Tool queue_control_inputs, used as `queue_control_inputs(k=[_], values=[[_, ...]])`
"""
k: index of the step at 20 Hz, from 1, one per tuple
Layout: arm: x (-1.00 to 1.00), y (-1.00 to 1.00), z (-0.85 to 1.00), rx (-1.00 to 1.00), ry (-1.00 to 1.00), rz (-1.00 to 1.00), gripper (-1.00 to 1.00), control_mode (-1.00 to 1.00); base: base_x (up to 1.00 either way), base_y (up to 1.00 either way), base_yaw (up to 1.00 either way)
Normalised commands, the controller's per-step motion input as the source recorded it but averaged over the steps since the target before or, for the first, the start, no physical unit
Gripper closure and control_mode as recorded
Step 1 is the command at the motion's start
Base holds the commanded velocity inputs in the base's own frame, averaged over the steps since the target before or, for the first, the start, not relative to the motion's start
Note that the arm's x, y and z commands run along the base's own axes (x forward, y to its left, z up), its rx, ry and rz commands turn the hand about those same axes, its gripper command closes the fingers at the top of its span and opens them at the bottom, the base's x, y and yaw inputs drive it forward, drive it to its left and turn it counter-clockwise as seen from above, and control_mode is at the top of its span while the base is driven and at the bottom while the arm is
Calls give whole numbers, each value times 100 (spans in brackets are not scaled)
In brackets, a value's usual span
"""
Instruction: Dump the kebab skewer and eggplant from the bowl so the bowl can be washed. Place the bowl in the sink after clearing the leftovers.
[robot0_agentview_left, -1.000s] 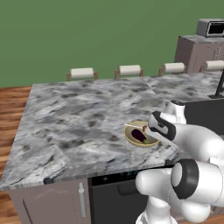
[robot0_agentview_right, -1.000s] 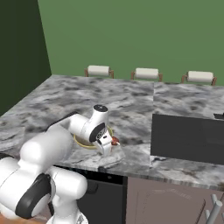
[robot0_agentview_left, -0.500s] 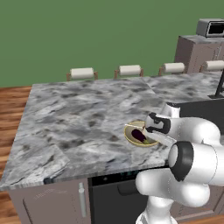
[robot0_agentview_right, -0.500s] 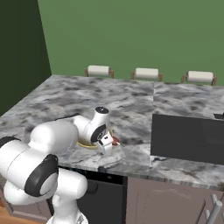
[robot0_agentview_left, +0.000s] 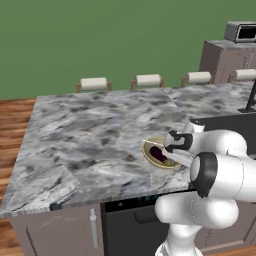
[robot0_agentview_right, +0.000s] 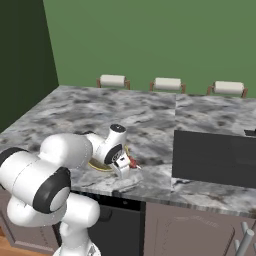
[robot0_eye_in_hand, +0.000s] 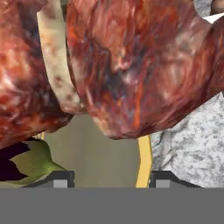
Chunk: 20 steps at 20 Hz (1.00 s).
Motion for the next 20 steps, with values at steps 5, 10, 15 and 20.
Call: queue_control_inputs(k=[5,10,15,20], values=[[0,0,0,0,-1,0,100,-100,0,0,0],[-13,0,18,0,-14,0,100,-100,0,0,0],[-34,0,57,0,-21,-2,100,-100,0,0,0],[-56,0,73,0,-20,-5,100,-100,0,0,0]])
